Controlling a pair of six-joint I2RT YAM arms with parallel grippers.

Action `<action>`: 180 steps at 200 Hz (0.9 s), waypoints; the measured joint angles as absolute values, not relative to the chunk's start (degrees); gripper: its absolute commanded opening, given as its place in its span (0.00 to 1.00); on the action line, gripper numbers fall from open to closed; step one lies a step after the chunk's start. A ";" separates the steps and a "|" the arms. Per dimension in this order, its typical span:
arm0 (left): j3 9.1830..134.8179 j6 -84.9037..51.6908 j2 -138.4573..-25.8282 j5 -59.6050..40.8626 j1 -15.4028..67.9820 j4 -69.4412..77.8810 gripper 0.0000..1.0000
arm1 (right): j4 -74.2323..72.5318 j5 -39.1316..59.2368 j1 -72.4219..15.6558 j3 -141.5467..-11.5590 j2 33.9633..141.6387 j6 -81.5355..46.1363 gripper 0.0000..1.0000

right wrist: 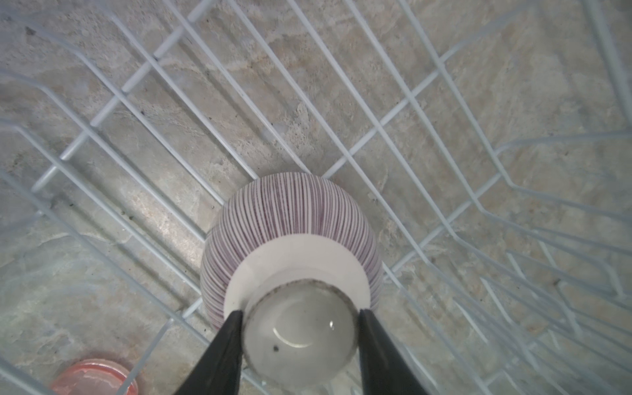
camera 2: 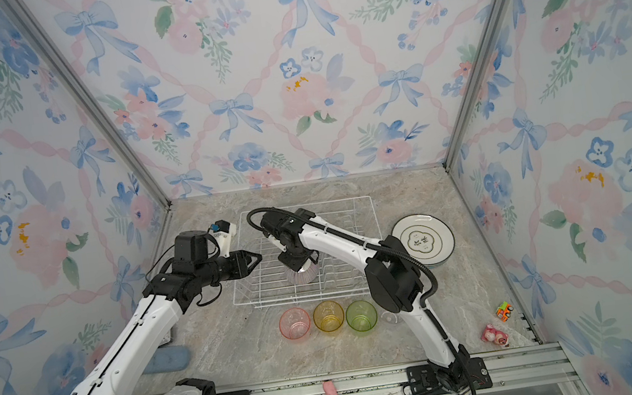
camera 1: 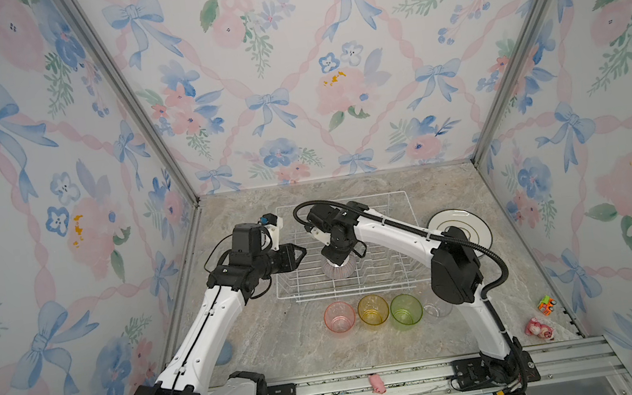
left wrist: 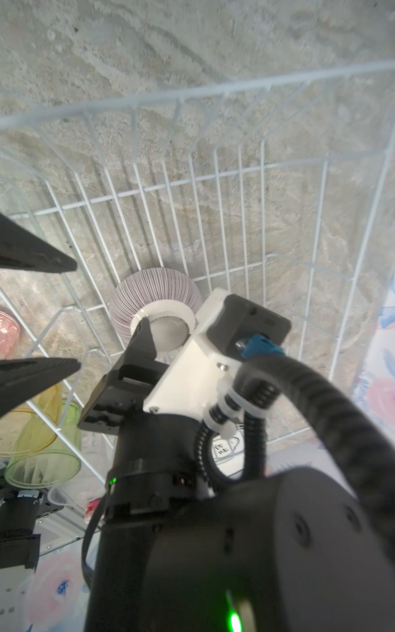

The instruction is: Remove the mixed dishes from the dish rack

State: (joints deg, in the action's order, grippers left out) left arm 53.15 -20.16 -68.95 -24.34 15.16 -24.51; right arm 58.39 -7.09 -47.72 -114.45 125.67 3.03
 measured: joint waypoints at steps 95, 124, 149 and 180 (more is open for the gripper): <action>54.35 -19.53 -84.07 -26.41 16.23 -24.93 0.38 | 50.52 -2.33 -45.17 -102.85 117.78 0.86 0.16; 54.98 -19.57 -87.22 -29.12 16.21 -23.38 0.40 | 48.31 -0.38 -44.18 -100.77 116.51 0.10 0.17; 54.98 -20.27 -89.67 -32.34 16.10 -20.43 0.39 | 46.48 1.76 -42.87 -98.37 114.61 -0.91 0.17; 54.81 -21.74 -92.44 -35.59 16.10 -16.21 0.37 | 43.92 4.60 -41.17 -95.53 112.68 -2.35 0.16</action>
